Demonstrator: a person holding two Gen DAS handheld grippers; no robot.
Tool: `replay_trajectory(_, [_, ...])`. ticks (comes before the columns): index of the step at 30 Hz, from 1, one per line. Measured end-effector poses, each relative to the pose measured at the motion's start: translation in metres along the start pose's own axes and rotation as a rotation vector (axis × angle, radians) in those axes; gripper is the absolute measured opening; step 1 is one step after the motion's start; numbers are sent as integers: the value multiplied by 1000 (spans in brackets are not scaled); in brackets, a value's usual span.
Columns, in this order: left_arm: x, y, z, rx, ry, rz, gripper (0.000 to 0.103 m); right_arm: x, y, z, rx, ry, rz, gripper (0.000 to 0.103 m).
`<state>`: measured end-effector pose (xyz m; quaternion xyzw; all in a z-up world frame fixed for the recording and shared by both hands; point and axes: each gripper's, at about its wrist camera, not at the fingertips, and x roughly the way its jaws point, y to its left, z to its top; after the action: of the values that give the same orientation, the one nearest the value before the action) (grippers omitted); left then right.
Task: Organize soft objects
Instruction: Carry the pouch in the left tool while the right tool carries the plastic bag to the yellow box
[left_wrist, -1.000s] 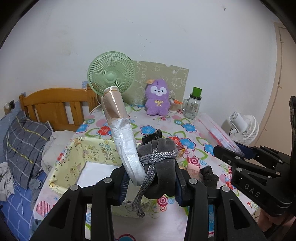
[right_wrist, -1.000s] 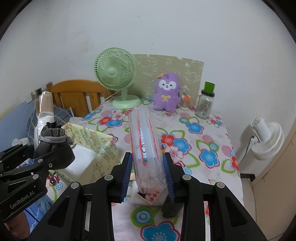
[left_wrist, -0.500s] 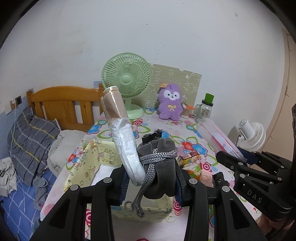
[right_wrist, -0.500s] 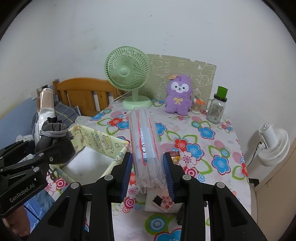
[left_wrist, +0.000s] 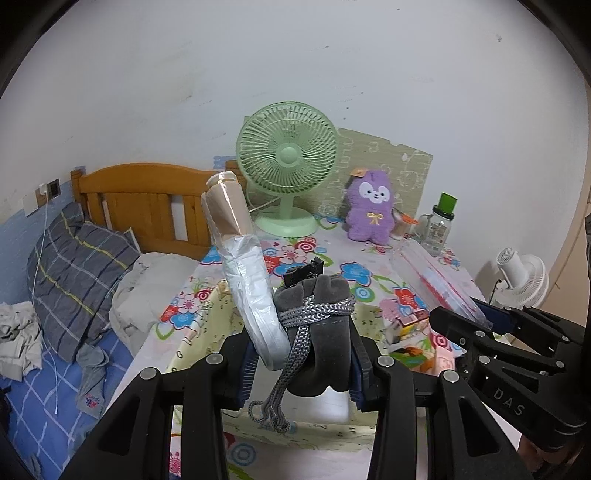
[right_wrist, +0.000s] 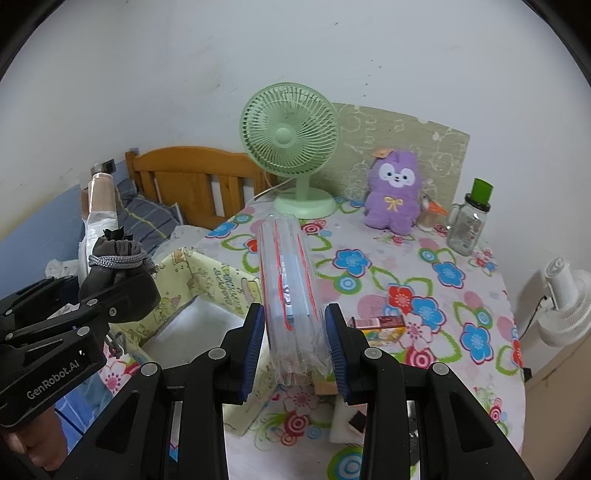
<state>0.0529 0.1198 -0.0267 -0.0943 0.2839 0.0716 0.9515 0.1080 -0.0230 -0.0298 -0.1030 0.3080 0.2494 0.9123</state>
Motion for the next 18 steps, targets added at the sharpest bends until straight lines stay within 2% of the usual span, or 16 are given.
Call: replay_trajectory(18, [16, 20, 0, -21, 28, 32, 41, 30, 20, 6, -33, 40, 46, 37])
